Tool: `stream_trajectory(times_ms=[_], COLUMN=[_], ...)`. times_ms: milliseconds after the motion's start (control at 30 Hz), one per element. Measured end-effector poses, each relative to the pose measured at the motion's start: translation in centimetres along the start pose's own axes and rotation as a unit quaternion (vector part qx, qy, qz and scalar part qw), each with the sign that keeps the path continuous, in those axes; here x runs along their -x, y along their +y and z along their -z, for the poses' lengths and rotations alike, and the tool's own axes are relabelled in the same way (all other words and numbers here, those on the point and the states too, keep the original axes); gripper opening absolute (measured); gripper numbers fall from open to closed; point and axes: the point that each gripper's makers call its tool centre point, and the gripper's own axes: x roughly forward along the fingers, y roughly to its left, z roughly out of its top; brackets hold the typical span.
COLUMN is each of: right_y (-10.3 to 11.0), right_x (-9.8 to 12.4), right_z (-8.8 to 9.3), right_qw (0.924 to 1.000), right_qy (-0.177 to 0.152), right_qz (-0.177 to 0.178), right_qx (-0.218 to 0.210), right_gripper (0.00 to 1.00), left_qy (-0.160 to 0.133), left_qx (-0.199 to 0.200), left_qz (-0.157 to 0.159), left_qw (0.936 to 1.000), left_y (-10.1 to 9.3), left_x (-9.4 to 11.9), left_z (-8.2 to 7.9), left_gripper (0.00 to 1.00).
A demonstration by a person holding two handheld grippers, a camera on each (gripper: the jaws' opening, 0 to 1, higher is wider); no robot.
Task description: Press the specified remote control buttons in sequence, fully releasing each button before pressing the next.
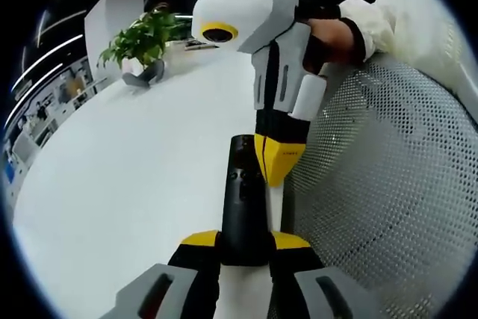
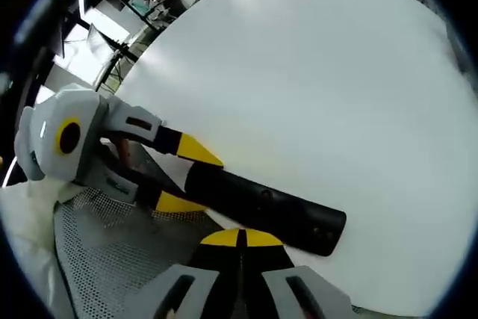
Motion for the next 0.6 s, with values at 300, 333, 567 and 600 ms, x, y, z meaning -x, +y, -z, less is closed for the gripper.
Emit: stream_trajectory(times_ms=[300, 333, 567, 600], right_y=[0.6, 0.4, -0.4, -0.4], right_x=[0.5, 0.7, 0.9, 0.9], right_z=[-0.6, -0.7, -1.4, -1.4], right_qw=[0.9983, 0.9976, 0.9932, 0.9933], right_qy=[-0.023, -0.028, -0.052, -0.052], right_qz=[-0.035, -0.036, -0.048, -0.046], right_qx=[-0.041, -0.053, -0.092, -0.092], right_gripper=[0.00, 0.00, 0.00, 0.00], left_qy=[0.001, 0.002, 0.002, 0.001], left_qx=[0.000, 0.000, -0.001, -0.001], left_qz=[-0.001, -0.001, -0.003, -0.003], left_qw=[1.0000, 1.0000, 1.0000, 1.0000], left_y=[0.1, 0.1, 0.1, 0.1], left_x=[-0.1, -0.1, -0.1, -0.1], left_z=[0.0, 0.0, 0.0, 0.0], left_gripper=[0.24, 0.24, 0.25, 0.25])
